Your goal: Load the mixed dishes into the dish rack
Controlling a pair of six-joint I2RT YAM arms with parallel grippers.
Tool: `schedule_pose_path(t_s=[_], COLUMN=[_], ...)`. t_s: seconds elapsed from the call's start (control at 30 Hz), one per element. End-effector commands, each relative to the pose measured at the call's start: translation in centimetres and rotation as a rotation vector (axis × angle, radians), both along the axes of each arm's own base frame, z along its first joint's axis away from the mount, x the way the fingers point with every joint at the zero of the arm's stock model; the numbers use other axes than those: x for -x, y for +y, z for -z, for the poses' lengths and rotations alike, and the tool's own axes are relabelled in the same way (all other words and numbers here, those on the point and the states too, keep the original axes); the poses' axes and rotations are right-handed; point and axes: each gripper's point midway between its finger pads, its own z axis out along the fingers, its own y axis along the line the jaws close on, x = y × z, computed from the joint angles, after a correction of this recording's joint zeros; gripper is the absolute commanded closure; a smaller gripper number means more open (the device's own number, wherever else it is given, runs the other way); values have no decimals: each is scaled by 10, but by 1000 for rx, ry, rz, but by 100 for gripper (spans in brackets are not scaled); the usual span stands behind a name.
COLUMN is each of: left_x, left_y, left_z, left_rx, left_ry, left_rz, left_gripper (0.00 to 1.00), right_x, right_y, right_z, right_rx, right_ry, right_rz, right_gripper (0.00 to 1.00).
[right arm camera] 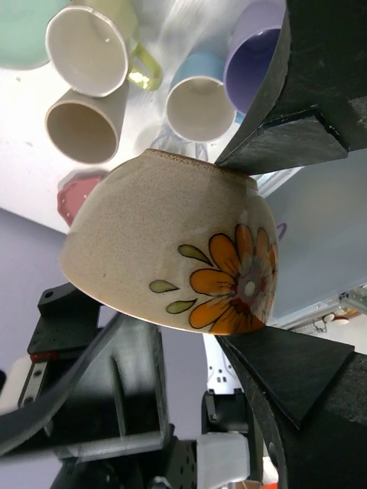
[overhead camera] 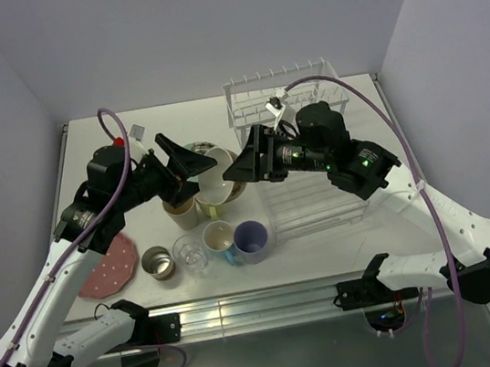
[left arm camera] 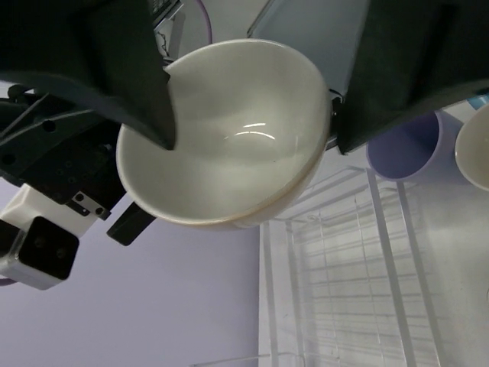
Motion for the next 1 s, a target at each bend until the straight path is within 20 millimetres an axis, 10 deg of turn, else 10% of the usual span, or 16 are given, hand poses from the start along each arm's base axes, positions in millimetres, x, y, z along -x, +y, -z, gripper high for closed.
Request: schedule_pose_path(t_s=[0.0, 0.47, 0.97], left_x=[-2, -2, -4], left_y=[-2, 12, 16], left_z=[-16, 37, 41], left_rx=[30, -103, -174], left_ry=[-70, 85, 87], left_rz=[5, -62, -58], left_gripper=[1, 1, 1], right_x=[4, -10, -52], right_y=[-11, -53, -164], right_z=[-35, 8, 86], right_rx=[-75, 60, 694], right_ry=[-102, -52, -54], right_rz=[28, 155, 479], right_gripper=[100, 100, 100])
